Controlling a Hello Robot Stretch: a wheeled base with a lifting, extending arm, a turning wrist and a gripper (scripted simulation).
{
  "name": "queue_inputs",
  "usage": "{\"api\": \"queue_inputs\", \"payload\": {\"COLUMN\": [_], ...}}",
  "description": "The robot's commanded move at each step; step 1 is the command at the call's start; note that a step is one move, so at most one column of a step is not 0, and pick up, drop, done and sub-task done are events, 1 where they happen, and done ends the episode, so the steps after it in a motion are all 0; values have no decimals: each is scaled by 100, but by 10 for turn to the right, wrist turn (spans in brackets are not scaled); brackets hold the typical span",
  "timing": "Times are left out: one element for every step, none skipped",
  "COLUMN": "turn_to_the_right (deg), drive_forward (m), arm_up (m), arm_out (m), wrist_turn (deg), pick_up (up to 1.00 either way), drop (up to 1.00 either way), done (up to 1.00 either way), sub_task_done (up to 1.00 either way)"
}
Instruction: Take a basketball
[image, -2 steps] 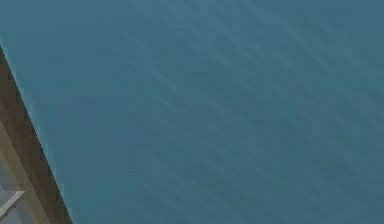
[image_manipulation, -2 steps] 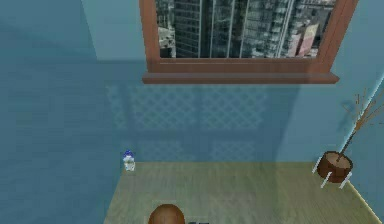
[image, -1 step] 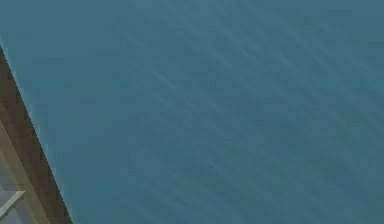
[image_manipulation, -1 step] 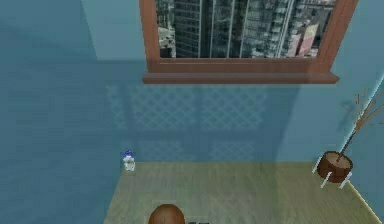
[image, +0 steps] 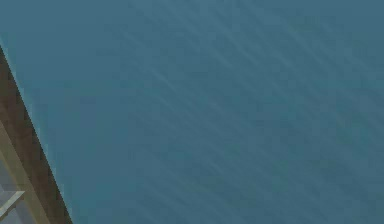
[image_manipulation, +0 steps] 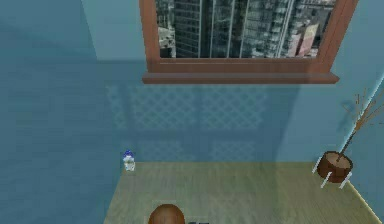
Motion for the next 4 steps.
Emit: {"api": "queue_inputs", "payload": {"turn_to_the_right": [0,0,0,0], "drive_forward": [0,0,0,0], "arm_up": [0,0,-30,0], "arm_out": [0,0,0,0], "wrist_turn": [450,90,0,0], "pick_up": [0,0,0,100], "drop": [0,0,0,0], "done": [0,0,0,0], "sub_task_done": [0,0,0,0]}}
